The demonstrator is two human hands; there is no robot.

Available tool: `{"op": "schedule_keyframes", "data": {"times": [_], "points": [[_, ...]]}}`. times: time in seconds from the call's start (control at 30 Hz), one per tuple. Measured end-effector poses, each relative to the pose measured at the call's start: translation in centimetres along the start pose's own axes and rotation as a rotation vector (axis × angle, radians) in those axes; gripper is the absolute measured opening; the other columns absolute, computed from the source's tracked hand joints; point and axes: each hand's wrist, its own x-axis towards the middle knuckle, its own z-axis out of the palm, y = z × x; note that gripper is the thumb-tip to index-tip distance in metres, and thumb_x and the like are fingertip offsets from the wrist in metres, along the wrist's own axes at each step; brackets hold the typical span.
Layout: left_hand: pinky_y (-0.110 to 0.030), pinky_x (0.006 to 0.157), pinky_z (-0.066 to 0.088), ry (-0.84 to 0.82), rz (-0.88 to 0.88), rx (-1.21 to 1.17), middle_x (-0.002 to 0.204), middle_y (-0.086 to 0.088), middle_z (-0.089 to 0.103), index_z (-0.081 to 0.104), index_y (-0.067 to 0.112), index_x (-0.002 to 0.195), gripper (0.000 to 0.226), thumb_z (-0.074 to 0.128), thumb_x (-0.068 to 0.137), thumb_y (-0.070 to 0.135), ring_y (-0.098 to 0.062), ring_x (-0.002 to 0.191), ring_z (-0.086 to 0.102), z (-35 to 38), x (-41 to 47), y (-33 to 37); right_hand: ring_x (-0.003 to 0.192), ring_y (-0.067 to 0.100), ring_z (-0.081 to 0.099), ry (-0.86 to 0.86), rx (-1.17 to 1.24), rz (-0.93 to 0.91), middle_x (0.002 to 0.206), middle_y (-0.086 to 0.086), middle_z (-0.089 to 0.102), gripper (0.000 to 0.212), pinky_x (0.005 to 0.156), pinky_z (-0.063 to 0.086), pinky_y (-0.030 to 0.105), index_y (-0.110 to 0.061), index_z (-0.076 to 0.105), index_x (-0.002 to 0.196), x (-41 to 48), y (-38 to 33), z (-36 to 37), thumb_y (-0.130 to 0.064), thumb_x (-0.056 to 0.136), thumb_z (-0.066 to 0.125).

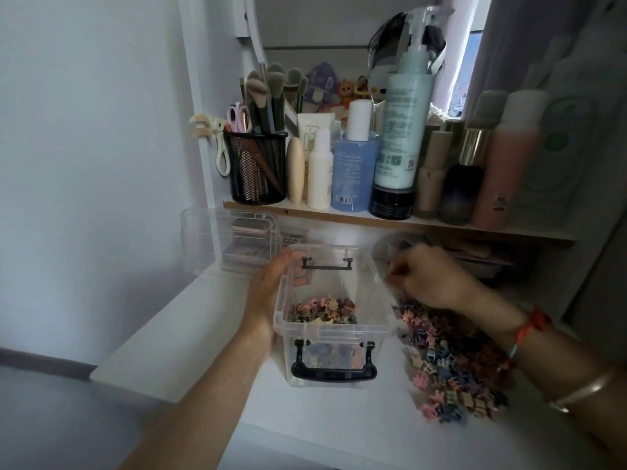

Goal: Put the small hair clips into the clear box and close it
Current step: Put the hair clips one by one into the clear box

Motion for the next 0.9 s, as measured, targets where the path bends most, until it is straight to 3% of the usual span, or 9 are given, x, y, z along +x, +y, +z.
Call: {"op": "schedule_keyframes", "data": {"times": [0.1,0.27,0.37,0.47,0.53,0.6,0.67,0.77,0.9], "points": [[-0.029,0.063,0.045,0.007,-0.011,0.005,0.082,-0.002,0.067,0.068,0.024,0.086,0.031,0.064,0.072,0.051,-0.025,0.086,0.062,0.0,-0.1,0.2,0.084,0.007,0.058,0.083,0.132,-0.019,0.093,0.002,0.072,0.011,0.069,0.037,0.014,-0.014,0.073,0.085,0.3,-0.5,-1.8,-0.016,0.082,0.063],[-0.032,0.065,0.044,0.021,-0.011,0.007,0.085,-0.005,0.067,0.067,0.022,0.086,0.027,0.053,0.086,0.045,-0.025,0.084,0.062,0.1,-0.3,0.2,0.095,0.013,0.063,-0.255,-0.148,-0.050,0.099,0.000,0.071,0.016,0.075,0.045,0.020,-0.018,0.074,0.092,-0.9,0.0,-0.1,-0.019,0.078,0.065],[-0.029,0.061,0.042,0.009,0.002,0.006,0.077,0.001,0.067,0.066,0.024,0.083,0.023,0.055,0.084,0.044,-0.024,0.083,0.061,0.3,-0.4,0.4,0.092,0.012,0.063,-0.175,-0.126,-0.046,0.097,-0.001,0.071,0.015,0.078,0.046,0.020,-0.018,0.073,0.090,-0.7,0.2,0.2,-0.014,0.081,0.062],[-0.029,0.062,0.042,0.014,0.002,0.006,0.077,0.001,0.067,0.066,0.024,0.083,0.024,0.055,0.083,0.045,-0.023,0.082,0.062,0.2,-0.3,0.4,0.068,0.003,0.058,0.054,0.366,-0.034,0.073,-0.004,0.065,0.009,0.066,0.043,0.015,-0.018,0.070,0.076,-0.2,-0.8,-1.8,-0.011,0.081,0.066],[-0.028,0.063,0.043,0.011,-0.014,0.011,0.087,-0.006,0.067,0.067,0.022,0.088,0.033,0.059,0.077,0.052,-0.022,0.080,0.062,0.2,-0.3,0.3,0.046,0.003,0.049,0.018,0.728,-0.079,0.056,-0.010,0.061,0.010,0.049,0.039,0.016,-0.019,0.067,0.079,-0.6,-1.8,-3.5,-0.010,0.081,0.065],[-0.034,0.071,0.048,0.022,-0.013,0.001,0.089,-0.008,0.068,0.070,0.023,0.085,0.035,0.060,0.070,0.053,-0.025,0.084,0.063,0.3,-0.4,0.3,0.039,0.001,0.045,-0.054,0.816,-0.097,0.053,-0.011,0.062,0.015,0.043,0.037,0.014,-0.018,0.064,0.094,-0.9,-2.0,-4.3,-0.010,0.081,0.064],[-0.040,0.078,0.049,0.036,-0.009,-0.014,0.084,-0.006,0.069,0.071,0.024,0.079,0.029,0.059,0.073,0.049,-0.028,0.087,0.063,0.4,-0.5,0.4,0.044,-0.002,0.049,-0.032,0.644,-0.093,0.064,-0.010,0.061,0.019,0.047,0.041,0.012,-0.014,0.063,0.099,-0.7,-1.3,-3.7,-0.008,0.082,0.065],[-0.033,0.068,0.044,0.044,0.005,-0.001,0.083,-0.006,0.066,0.065,0.022,0.084,0.025,0.051,0.089,0.041,-0.025,0.085,0.063,0.5,-0.7,0.5,0.083,0.001,0.060,-0.066,0.067,-0.069,0.089,-0.004,0.067,0.018,0.071,0.043,0.010,-0.015,0.070,0.100,-0.5,0.6,-1.7,-0.017,0.082,0.065],[-0.033,0.069,0.045,0.057,0.017,-0.003,0.081,-0.002,0.065,0.064,0.023,0.084,0.025,0.046,0.091,0.039,-0.026,0.089,0.062,0.8,-0.9,0.7,0.102,0.025,0.063,-0.108,-0.115,0.040,0.109,0.007,0.069,0.017,0.090,0.049,0.032,-0.020,0.071,0.096,-0.4,2.2,0.9,-0.024,0.083,0.061]]}}
